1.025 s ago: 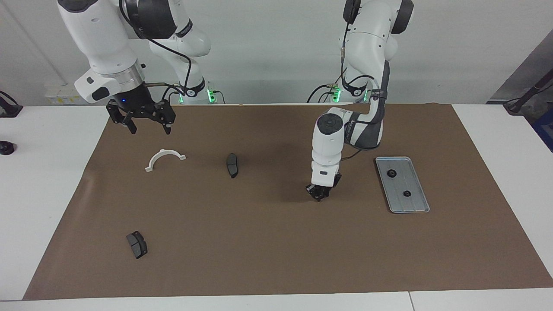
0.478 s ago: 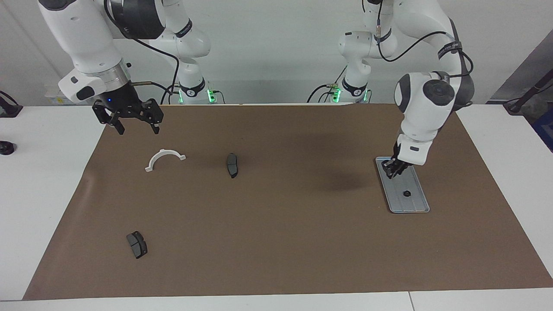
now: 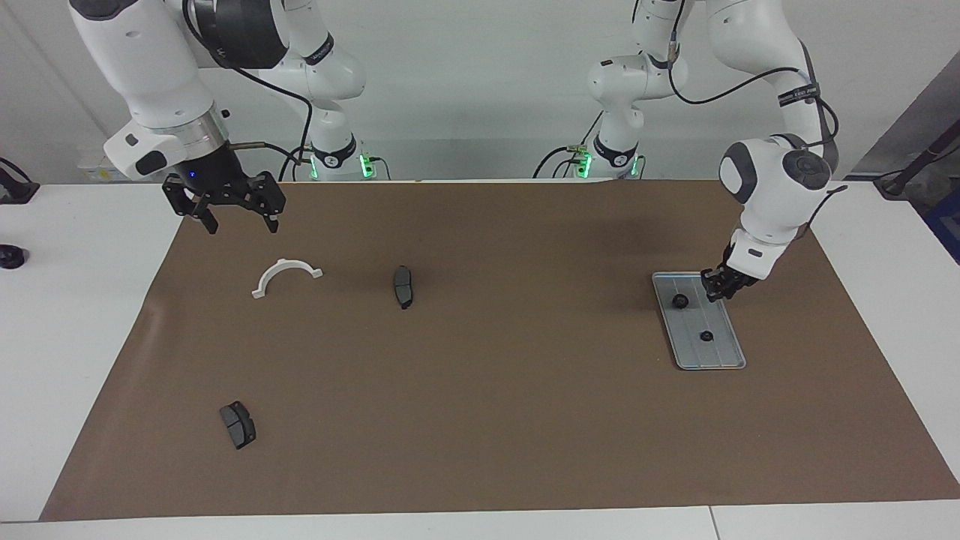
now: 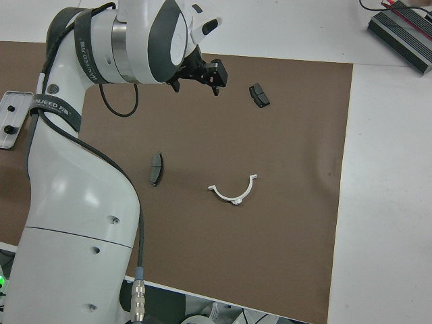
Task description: Pick bearing gear from pile to tray
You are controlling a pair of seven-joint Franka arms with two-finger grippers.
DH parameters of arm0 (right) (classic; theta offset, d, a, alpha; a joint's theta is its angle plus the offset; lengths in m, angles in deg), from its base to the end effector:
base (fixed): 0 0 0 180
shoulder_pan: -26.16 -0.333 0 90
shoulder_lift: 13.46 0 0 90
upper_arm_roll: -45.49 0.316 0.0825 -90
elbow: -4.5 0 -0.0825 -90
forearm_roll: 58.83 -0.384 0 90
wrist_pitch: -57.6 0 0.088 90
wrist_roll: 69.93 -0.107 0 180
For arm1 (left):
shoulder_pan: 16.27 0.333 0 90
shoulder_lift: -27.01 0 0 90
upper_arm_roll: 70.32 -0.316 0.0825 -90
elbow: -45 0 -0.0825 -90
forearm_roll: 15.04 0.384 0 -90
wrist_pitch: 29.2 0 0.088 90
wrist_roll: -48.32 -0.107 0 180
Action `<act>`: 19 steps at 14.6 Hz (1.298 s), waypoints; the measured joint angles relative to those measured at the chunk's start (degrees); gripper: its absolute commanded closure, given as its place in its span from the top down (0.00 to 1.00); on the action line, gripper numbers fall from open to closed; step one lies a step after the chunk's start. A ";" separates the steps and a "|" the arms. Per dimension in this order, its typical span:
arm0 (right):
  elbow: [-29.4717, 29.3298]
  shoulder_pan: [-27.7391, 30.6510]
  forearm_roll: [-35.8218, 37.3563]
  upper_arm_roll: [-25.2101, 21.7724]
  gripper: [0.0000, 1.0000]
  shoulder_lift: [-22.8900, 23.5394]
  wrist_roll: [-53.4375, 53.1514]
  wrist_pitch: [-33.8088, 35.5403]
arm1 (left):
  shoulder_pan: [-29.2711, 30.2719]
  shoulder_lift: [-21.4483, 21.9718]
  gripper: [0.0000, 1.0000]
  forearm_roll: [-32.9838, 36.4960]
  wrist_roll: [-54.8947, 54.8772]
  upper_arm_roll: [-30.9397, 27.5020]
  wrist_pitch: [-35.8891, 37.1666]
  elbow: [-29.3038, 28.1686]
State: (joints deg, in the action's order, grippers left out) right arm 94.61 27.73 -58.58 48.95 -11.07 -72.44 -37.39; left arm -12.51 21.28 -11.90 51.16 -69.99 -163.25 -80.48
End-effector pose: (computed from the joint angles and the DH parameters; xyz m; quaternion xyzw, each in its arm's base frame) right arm 0.5751 0.0178 0.6079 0.9997 -0.0053 0.0218 0.0001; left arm 0.5490 0.0338 0.3458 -0.9988 -0.0361 -0.0247 0.0200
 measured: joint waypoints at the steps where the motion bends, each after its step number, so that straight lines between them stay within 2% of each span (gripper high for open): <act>1: 0.00 0.00 0.00 0.01 1.00 0.00 0.00 0.00 | 0.00 0.03 0.41 0.00 -1.41 0.04 -1.25 -1.51; 2: 0.00 0.00 0.00 0.01 1.00 0.00 0.00 0.00 | 0.04 0.03 0.88 -0.01 -2.64 0.07 -2.37 -2.73; 3: 0.00 0.00 0.00 0.01 1.00 0.00 0.00 0.00 | 0.19 0.03 1.00 -0.01 -3.25 0.07 -3.90 -3.84; 6: 0.00 0.00 0.00 0.01 1.00 0.00 0.00 0.00 | 0.29 0.03 1.00 -0.01 -4.05 0.16 -6.42 -5.14; 9: 0.00 -0.01 0.00 0.01 1.00 0.00 0.00 0.00 | 0.29 0.60 1.00 -0.01 -4.43 0.32 -5.37 -3.58; 14: 0.00 -0.01 0.00 0.01 1.00 0.00 0.00 0.00 | -2.43 2.55 1.00 0.00 -10.98 1.37 12.12 8.31; 17: 0.00 -0.01 0.00 0.01 1.00 0.00 0.00 0.00 | -6.05 3.27 1.00 0.00 -11.22 1.67 13.56 9.16; 19: 0.00 -0.01 0.00 0.01 1.00 0.00 0.00 0.00 | -6.39 4.17 1.00 -0.01 -11.22 1.60 13.85 10.33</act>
State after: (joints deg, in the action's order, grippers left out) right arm 94.61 27.72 -58.58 48.96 -11.07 -72.44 -37.39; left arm -18.90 25.46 -11.91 39.94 -68.39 -149.40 -70.16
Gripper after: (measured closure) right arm 0.000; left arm 0.000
